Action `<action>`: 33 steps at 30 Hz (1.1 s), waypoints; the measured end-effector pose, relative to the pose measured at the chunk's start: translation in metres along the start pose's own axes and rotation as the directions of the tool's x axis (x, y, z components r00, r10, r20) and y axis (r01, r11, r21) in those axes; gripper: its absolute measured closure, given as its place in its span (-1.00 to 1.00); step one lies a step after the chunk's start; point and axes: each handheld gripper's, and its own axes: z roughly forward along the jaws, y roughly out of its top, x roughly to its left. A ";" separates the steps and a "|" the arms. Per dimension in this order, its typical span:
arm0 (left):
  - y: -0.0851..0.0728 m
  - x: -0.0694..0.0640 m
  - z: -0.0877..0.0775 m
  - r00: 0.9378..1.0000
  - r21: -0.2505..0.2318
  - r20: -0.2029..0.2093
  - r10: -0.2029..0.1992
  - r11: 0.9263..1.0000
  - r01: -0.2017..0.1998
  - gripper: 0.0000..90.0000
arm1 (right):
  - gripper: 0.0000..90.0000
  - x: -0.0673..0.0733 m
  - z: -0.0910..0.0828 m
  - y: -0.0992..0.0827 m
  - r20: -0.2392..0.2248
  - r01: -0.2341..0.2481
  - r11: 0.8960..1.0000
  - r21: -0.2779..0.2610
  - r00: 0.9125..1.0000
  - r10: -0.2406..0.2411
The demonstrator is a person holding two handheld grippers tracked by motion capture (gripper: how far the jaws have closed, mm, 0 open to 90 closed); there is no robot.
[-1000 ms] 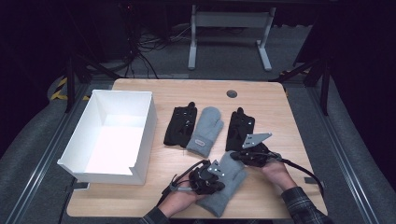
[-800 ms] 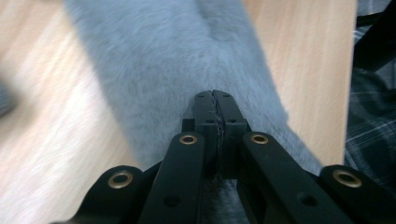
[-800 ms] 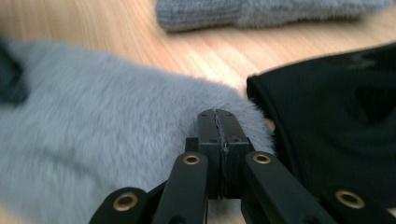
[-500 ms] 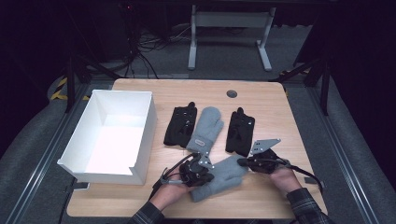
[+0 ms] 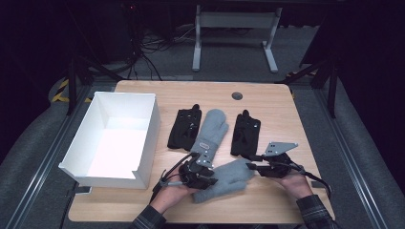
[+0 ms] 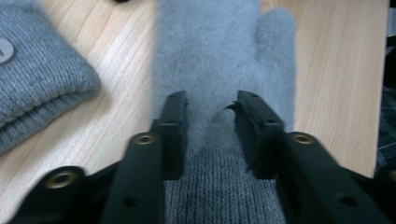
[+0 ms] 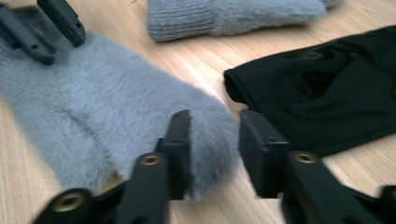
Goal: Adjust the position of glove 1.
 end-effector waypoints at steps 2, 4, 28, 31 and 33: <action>0.001 0.001 -0.001 1.000 0.001 -0.011 0.001 1.000 0.000 0.22 | 0.08 -0.003 -0.003 -0.004 0.026 -0.026 1.000 -0.003 0.999 0.026; 0.002 0.003 -0.001 1.000 0.003 -0.026 -0.008 1.000 0.008 0.06 | -0.07 -0.009 -0.007 -0.010 0.067 -0.057 0.998 0.001 0.996 0.057; 0.031 0.055 -0.023 0.979 -0.035 -0.152 -0.133 0.991 0.129 1.00 | -0.54 -0.042 -0.019 -0.060 0.240 -0.174 0.985 0.010 0.956 0.167; 0.037 0.069 -0.023 0.968 -0.056 -0.189 -0.163 0.986 0.155 1.00 | -0.59 -0.044 -0.018 -0.061 0.233 -0.188 0.982 0.012 0.956 0.180; 0.043 0.078 -0.022 0.964 -0.070 -0.203 -0.174 0.984 0.163 1.00 | -0.63 -0.044 -0.018 -0.061 0.237 -0.192 0.981 0.012 0.954 0.184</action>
